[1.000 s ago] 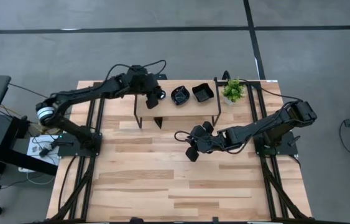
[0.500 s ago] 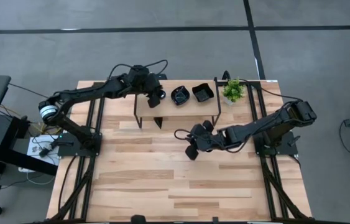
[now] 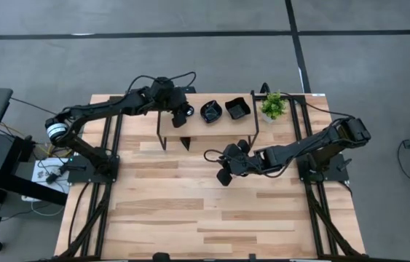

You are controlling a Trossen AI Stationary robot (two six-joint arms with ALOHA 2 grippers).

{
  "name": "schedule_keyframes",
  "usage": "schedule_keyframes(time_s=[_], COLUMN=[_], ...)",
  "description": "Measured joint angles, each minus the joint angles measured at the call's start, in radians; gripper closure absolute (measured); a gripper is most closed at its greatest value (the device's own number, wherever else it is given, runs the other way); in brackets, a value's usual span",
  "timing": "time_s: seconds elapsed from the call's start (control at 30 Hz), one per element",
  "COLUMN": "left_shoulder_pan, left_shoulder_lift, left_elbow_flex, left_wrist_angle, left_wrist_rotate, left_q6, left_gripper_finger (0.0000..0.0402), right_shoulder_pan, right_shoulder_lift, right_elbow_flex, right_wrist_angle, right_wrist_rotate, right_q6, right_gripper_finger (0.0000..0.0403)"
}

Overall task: Pick & Place Mini shaped plates
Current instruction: Stack the black drop shaped plate on the black drop shaped plate on the shelf

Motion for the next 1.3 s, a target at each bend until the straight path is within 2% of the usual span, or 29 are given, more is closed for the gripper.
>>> schedule_keyframes(time_s=[0.93, 1.3], left_shoulder_pan=[-0.019, -0.014], left_shoulder_lift=[-0.020, -0.022], left_elbow_flex=[0.000, 0.000], left_wrist_angle=[-0.002, 0.039], left_wrist_rotate=[0.000, -0.007], left_q6=[-0.019, 0.051], left_gripper_finger=[0.0362, 0.0362], right_shoulder_pan=[0.003, 0.002], right_shoulder_lift=[0.000, 0.000], right_elbow_flex=[0.000, 0.000], right_wrist_angle=[-0.001, -0.003], right_wrist_rotate=[-0.002, -0.002], right_q6=[0.005, 0.008], right_gripper_finger=[0.0337, 0.0337])
